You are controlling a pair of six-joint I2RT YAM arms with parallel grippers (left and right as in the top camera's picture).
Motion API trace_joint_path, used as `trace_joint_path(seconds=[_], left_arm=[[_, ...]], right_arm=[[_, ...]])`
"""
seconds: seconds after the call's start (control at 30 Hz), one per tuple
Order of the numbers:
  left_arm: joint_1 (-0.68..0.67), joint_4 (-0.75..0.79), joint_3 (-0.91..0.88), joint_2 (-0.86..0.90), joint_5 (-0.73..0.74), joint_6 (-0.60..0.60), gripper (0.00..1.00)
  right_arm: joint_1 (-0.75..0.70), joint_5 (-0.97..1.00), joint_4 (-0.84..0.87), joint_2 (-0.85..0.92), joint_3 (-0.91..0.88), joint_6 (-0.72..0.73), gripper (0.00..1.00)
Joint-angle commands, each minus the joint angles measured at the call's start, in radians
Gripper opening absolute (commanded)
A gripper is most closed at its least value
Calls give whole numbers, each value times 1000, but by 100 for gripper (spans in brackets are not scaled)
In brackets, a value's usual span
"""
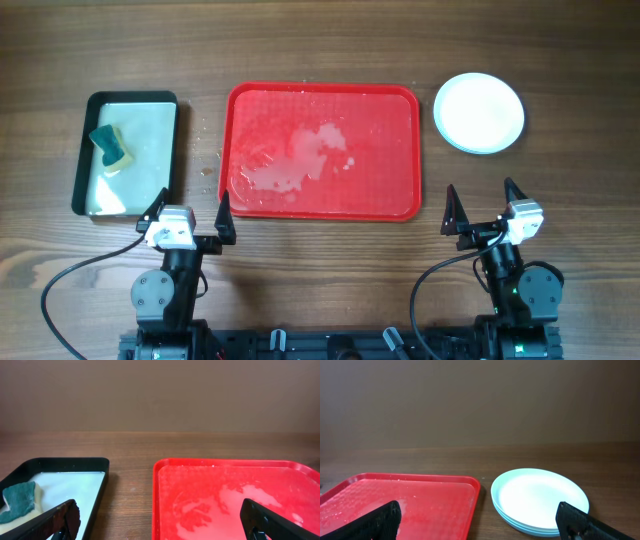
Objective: Clean dirty plates on tray and stack at the side
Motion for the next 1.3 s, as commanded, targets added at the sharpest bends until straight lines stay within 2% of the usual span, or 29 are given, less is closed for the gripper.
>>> trace_joint_path(seconds=[0.0, 1.27], left_arm=[[-5, -6, -6, -11, -26, 27, 100], [-23, -5, -6, -11, -40, 26, 100]], right_arm=[[6, 9, 3, -5, -3, -10, 100], [6, 10, 3, -4, -3, -11, 100]])
